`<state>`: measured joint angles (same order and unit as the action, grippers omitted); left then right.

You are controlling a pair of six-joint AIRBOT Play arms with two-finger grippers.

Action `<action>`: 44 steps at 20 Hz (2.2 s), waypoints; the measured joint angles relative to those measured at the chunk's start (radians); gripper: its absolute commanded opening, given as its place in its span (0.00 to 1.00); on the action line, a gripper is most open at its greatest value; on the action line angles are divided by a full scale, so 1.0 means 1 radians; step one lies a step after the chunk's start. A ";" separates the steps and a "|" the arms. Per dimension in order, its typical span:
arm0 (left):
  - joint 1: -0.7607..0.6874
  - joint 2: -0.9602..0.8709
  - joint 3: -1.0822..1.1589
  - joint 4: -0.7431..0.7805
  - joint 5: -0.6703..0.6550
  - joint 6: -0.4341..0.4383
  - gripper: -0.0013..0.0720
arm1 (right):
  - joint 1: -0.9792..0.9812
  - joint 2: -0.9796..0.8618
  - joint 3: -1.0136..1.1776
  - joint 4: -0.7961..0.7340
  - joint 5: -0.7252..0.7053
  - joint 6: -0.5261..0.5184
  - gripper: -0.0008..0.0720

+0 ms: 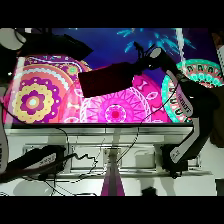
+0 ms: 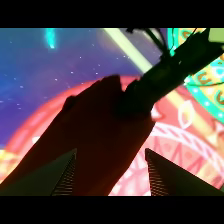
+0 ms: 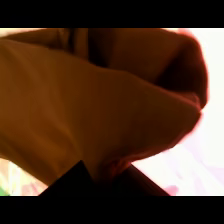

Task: Fold the clothes and pants, and hang the long-sleeved shirts on hangers.

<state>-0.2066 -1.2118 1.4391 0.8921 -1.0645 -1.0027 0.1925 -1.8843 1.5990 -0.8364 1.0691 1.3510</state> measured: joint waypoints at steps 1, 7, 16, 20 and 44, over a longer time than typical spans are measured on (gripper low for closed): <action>0.006 0.029 0.000 0.018 -0.008 0.000 0.65 | -0.014 0.037 0.014 -0.044 -0.003 0.027 0.03; 0.027 0.211 0.000 0.058 -0.034 0.000 0.65 | -0.217 0.335 0.045 -0.396 0.092 0.205 0.03; 0.032 0.386 0.000 0.068 -0.037 0.000 0.65 | -0.835 0.657 0.049 -0.742 0.306 0.338 0.03; 0.032 0.417 0.000 0.069 -0.037 0.000 0.65 | -1.121 0.691 -0.008 -0.791 0.430 0.371 0.03; 0.032 0.425 0.000 0.069 -0.037 0.000 0.65 | -0.611 0.749 -0.108 -0.737 0.358 0.161 0.03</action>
<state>-0.1749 -0.7864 1.4395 0.9611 -1.1011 -1.0027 -0.4183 -1.1355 1.4906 -1.5734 1.4269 1.5124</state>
